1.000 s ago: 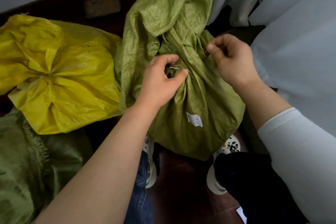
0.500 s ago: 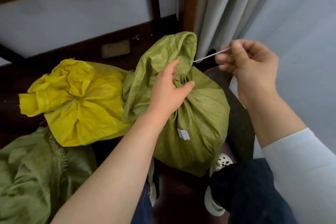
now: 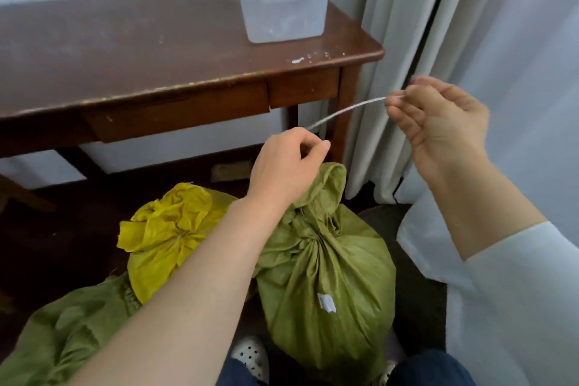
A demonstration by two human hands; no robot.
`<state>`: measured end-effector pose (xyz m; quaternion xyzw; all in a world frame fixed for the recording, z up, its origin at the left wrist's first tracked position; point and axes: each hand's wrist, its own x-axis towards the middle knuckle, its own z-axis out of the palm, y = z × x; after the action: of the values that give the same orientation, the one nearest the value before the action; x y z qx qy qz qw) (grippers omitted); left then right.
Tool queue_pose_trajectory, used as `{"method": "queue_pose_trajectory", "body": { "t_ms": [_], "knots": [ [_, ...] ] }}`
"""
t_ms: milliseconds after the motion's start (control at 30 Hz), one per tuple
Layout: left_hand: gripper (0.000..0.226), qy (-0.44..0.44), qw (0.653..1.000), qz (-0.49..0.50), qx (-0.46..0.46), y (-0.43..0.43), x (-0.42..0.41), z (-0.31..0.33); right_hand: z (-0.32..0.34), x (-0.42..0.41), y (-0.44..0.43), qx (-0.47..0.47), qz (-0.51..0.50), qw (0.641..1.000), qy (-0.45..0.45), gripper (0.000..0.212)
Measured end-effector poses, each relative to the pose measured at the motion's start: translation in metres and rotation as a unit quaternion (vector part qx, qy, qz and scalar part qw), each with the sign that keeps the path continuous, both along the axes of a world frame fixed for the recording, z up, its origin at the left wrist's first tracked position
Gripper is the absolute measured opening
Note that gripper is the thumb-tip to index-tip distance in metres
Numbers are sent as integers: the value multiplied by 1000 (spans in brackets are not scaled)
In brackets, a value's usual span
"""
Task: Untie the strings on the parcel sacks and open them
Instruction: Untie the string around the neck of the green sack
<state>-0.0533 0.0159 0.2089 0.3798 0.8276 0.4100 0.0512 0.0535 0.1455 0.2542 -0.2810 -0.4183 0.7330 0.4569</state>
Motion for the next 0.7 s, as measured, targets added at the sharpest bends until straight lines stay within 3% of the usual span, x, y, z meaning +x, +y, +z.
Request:
{"method": "queue_pose_trajectory", "body": {
  "t_ms": [300, 500, 633, 700],
  "knots": [
    [11, -7, 996, 65, 64, 31, -61, 80, 70, -81, 11, -66, 4, 990, 121, 14],
    [20, -34, 992, 104, 58, 52, -108, 100, 87, -145, 25, -74, -32, 995, 51, 16],
    [28, -31, 994, 101, 30, 58, -128, 104, 92, -175, 34, 9, 30, 999, -15, 20],
    [29, -31, 994, 101, 30, 58, -132, 106, 97, -186, 35, 7, 32, 999, -33, 19]
  ]
}}
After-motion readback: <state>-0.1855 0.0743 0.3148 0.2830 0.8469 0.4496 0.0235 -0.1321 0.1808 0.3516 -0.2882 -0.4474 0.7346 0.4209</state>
